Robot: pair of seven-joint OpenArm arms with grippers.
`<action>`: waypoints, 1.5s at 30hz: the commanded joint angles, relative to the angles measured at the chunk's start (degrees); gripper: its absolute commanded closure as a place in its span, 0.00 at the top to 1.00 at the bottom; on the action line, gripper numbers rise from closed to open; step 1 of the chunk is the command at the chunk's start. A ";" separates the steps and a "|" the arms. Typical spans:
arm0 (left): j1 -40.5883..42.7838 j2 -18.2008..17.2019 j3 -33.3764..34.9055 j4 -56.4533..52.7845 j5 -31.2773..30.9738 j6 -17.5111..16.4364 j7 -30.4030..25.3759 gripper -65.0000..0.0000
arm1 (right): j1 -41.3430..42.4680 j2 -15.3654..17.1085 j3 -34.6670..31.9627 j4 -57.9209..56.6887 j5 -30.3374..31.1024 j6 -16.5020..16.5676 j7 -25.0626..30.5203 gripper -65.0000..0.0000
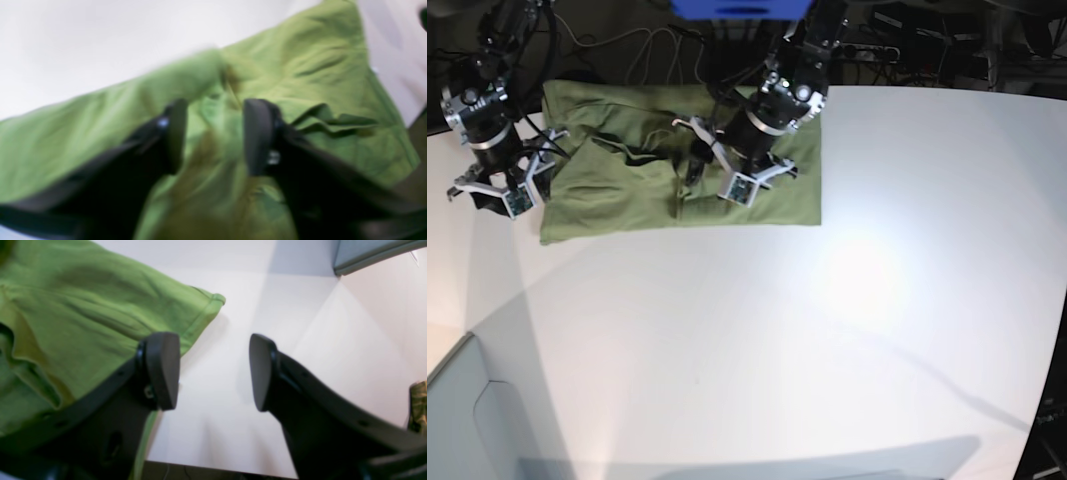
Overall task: Fold the T-shirt properly
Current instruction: 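Fold the strip's end held by the left gripper over toward the right gripper, then release the folded end with the left gripper and lift it away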
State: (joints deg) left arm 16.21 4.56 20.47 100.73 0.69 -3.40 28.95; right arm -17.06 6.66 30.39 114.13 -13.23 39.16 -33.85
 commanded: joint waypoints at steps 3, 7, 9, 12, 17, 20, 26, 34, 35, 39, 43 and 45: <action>0.10 0.50 1.20 5.07 -0.64 0.01 -1.48 0.45 | 0.31 0.60 0.25 1.08 0.62 0.84 1.19 0.49; 2.03 -0.29 0.32 10.26 -0.47 0.28 -1.39 0.38 | 0.31 0.60 0.25 1.08 0.62 0.84 1.19 0.49; 2.91 -1.88 -0.47 11.05 -0.64 0.28 -1.39 0.36 | 0.31 0.60 0.33 1.08 0.62 0.84 1.19 0.49; 4.06 -4.16 -0.73 11.05 -0.73 0.10 -1.39 0.36 | 0.31 0.60 0.42 1.08 0.62 0.84 1.19 0.49; 6.52 -6.62 -0.47 10.44 -3.28 -0.07 -1.39 0.36 | 0.31 0.60 0.42 1.08 0.62 0.84 1.19 0.49; 6.87 -8.65 -0.47 9.73 -7.50 0.10 -1.39 0.36 | 0.40 0.60 0.42 1.08 0.62 0.84 1.19 0.49; 5.90 -9.96 -0.38 2.35 -15.85 0.19 -1.39 0.36 | 0.40 0.60 0.42 1.08 0.62 0.84 1.45 0.49; 3.62 -11.37 6.21 -1.52 -17.35 0.10 -1.39 0.36 | 1.28 0.42 0.68 1.08 0.62 0.84 1.19 0.50; 3.09 -11.81 7.18 -1.26 -17.52 0.19 -1.39 0.36 | 1.19 0.42 1.12 1.08 0.62 0.84 1.19 0.53; 2.30 -13.22 7.88 -0.82 -17.70 0.28 -1.39 0.36 | 0.93 -0.99 2.44 1.08 0.62 0.84 1.19 0.67; 2.30 -13.92 7.71 0.77 -17.70 0.28 -1.48 0.36 | 0.31 -1.34 2.27 0.73 0.79 0.84 -1.98 0.74; 2.30 -14.27 7.71 2.53 -17.70 0.28 -1.48 0.36 | 0.58 -2.22 2.18 0.64 0.88 0.84 -5.14 0.74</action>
State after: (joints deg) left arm 18.57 -9.98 28.01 102.15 -16.47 -2.81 28.58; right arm -16.73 4.14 32.47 113.99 -13.13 39.16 -40.69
